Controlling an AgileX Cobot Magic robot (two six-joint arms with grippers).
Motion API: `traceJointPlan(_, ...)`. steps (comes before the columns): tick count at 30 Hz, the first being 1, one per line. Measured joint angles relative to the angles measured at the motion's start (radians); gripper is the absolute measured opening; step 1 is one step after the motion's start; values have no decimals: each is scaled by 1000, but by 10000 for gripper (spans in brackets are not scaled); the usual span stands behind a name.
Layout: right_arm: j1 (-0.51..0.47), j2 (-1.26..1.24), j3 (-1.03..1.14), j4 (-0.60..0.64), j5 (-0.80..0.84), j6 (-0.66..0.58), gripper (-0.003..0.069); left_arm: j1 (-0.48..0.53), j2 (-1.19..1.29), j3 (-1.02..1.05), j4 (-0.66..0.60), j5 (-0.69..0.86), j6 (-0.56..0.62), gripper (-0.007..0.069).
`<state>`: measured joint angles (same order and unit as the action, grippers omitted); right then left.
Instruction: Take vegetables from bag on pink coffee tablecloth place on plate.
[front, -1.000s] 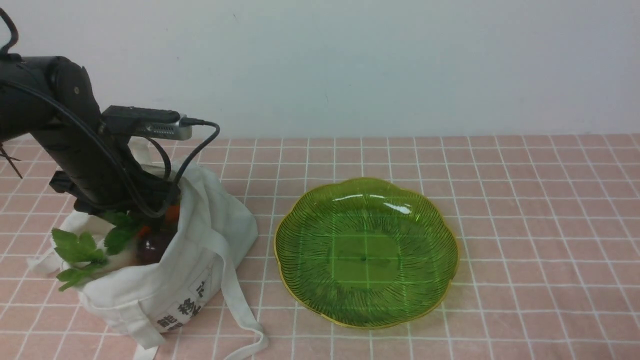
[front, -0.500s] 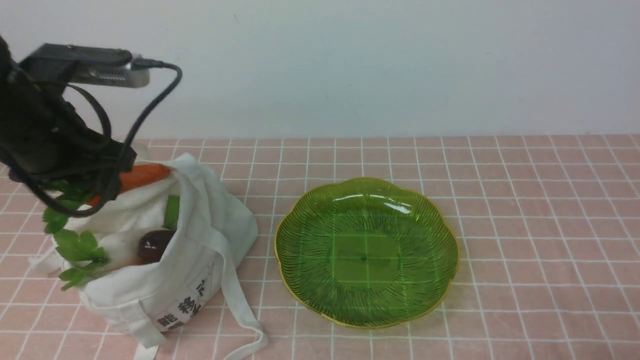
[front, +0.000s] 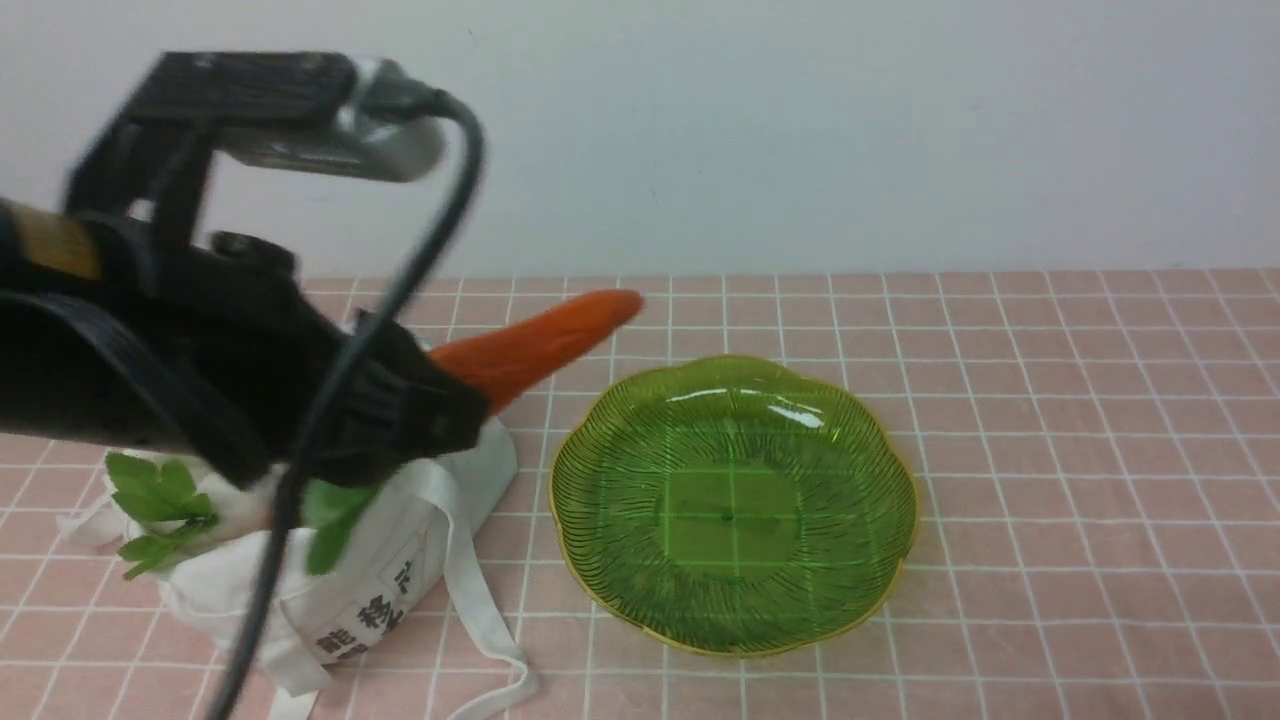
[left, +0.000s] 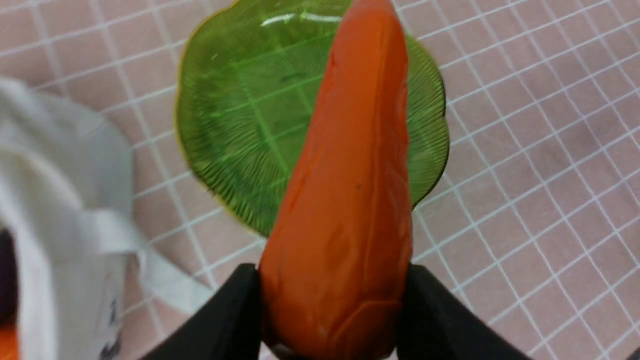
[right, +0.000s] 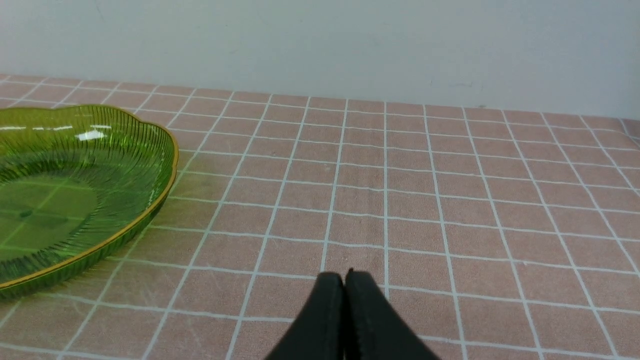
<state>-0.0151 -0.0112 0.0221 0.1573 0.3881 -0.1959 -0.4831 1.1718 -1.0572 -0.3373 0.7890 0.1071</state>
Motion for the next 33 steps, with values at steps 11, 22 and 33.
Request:
traceJointPlan(11, 0, 0, 0, 0, 0, 0, -15, -106, 456, -18, 35, -326, 1, 327)
traceJointPlan(22, 0, 0, 0, 0, 0, 0, -15, -106, 603, -194, 90, -222, 1, 593)
traceJointPlan(33, 0, 0, 0, 0, 0, 0, -15, -107, 239, -306, 278, -64, -94, 18)
